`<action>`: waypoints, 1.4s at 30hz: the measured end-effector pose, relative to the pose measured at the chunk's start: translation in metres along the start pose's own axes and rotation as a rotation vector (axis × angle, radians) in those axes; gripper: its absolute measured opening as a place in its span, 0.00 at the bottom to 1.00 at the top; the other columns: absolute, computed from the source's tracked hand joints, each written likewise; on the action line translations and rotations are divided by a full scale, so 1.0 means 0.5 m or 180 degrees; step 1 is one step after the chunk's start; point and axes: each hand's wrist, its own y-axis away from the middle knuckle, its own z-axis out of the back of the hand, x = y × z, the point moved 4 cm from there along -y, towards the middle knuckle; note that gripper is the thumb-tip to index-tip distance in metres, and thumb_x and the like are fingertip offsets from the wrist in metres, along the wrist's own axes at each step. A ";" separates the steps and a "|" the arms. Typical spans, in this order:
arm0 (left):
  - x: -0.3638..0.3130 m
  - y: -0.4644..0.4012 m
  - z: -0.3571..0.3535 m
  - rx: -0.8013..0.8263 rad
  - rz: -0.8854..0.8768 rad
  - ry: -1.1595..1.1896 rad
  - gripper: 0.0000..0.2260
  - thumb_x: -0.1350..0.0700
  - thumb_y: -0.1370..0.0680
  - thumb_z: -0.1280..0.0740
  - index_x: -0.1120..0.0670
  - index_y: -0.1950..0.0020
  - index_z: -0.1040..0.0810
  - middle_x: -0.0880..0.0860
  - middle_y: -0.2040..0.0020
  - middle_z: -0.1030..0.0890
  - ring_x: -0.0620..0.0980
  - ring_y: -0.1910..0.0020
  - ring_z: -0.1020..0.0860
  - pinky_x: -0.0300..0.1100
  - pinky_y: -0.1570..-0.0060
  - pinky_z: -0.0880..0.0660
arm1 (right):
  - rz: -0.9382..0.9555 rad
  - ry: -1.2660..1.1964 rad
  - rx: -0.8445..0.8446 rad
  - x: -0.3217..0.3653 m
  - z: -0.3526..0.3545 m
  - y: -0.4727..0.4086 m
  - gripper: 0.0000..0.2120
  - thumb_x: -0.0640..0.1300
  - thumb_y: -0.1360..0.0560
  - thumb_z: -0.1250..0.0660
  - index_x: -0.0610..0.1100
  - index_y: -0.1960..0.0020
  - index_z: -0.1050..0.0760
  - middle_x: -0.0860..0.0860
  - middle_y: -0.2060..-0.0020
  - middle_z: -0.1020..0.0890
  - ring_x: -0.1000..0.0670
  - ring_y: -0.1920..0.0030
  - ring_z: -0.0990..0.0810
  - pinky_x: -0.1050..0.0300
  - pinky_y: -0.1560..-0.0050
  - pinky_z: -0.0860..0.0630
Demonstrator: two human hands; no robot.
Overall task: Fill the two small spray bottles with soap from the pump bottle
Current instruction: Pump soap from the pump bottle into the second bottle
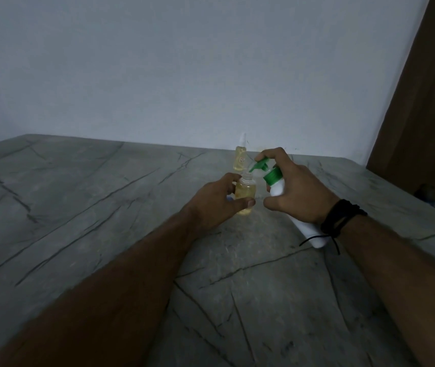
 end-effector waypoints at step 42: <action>0.011 -0.010 -0.006 -0.0041 -0.0132 0.0075 0.29 0.39 0.28 0.31 0.47 0.31 0.33 0.48 0.38 0.23 0.40 0.50 0.28 0.28 0.60 0.37 | 0.0022 0.0012 -0.0007 0.001 0.001 0.000 0.33 0.36 0.34 0.26 0.52 0.34 0.34 0.57 0.63 0.21 0.56 0.65 0.22 0.67 0.66 0.27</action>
